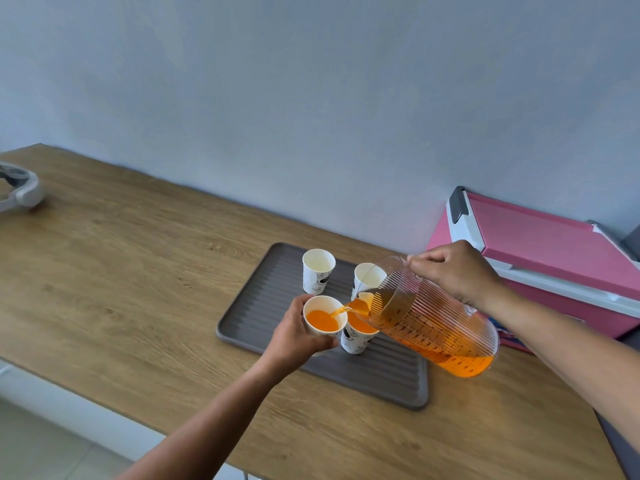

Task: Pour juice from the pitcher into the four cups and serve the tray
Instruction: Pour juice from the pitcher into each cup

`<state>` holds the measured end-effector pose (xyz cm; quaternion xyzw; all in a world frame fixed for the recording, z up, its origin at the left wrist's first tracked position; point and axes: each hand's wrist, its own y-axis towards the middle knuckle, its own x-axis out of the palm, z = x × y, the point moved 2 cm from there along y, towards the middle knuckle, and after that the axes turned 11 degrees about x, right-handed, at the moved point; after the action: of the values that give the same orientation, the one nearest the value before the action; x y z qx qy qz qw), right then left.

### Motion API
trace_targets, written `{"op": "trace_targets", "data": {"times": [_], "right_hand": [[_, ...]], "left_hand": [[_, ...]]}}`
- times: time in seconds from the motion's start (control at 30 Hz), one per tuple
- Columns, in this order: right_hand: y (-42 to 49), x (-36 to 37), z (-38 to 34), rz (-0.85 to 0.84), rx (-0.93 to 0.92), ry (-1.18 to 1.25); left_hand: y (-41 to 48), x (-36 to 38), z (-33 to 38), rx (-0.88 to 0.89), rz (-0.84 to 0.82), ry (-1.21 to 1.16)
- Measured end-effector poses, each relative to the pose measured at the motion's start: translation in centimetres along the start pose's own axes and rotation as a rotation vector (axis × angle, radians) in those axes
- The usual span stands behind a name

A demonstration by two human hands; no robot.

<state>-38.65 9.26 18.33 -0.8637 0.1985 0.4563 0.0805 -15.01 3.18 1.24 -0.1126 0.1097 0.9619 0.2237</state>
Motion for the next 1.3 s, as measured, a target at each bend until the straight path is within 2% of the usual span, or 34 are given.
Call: {"op": "trace_targets", "data": {"times": [1.3], "right_hand": [[-0.1, 1.7, 0.2, -0.028, 0.058, -0.021]], "left_hand": [[0.0, 0.0, -0.9, 0.005, -0.025, 0.019]]}}
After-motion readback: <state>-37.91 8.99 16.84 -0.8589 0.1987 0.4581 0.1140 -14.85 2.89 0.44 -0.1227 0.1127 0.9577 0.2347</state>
